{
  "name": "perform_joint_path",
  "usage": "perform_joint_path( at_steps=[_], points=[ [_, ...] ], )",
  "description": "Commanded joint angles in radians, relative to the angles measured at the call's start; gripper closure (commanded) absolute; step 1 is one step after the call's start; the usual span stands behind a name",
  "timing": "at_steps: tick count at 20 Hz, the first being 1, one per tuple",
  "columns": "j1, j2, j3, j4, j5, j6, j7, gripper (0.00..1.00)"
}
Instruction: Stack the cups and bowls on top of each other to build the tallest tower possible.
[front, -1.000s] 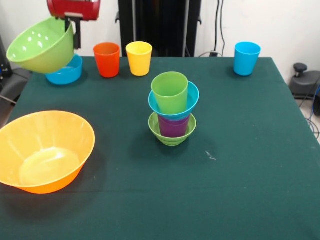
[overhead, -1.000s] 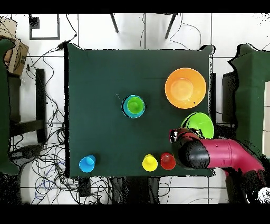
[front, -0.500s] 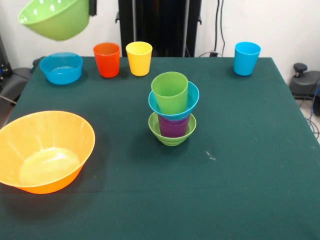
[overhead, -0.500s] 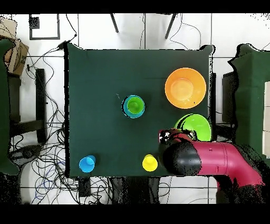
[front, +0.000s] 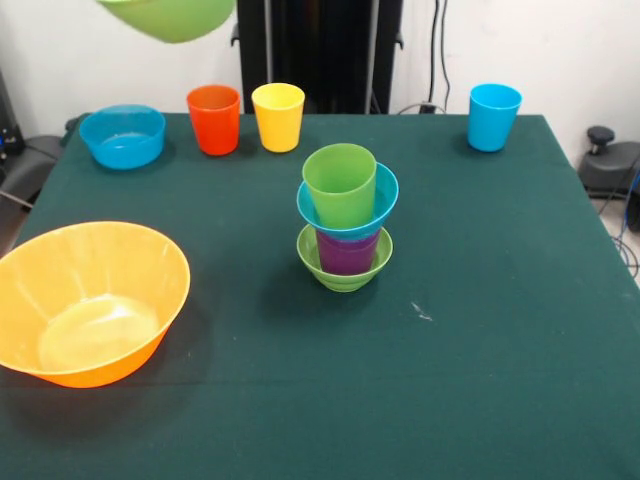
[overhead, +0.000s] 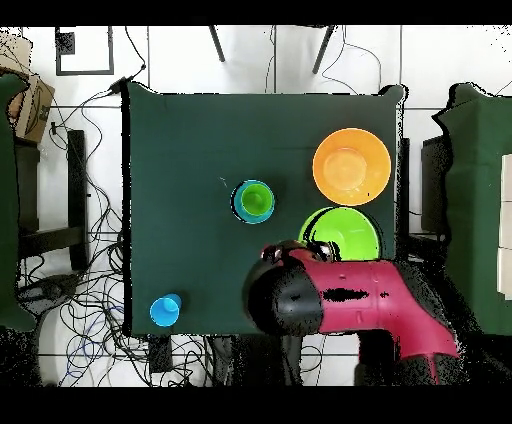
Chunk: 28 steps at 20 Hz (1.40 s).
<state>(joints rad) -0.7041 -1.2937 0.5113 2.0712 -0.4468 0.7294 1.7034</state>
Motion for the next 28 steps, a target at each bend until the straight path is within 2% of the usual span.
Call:
perform_joint_path(
  at_steps=[1,5,10,15,21,28],
  points=[
    [0.119,0.029,-0.029,-0.044,0.021,0.153,0.139,1.0],
    [0.208,0.063,-0.063,-0.084,-0.003,0.169,0.253,1.0],
    [0.293,0.158,-0.119,-0.158,-0.076,0.129,0.358,1.0],
    [0.299,0.223,-0.155,-0.197,-0.091,0.089,0.327,1.0],
    [0.341,0.287,-0.192,-0.259,-0.137,0.055,0.371,1.0],
    [0.373,0.336,-0.228,-0.289,-0.131,0.022,0.384,1.0]
  ],
)
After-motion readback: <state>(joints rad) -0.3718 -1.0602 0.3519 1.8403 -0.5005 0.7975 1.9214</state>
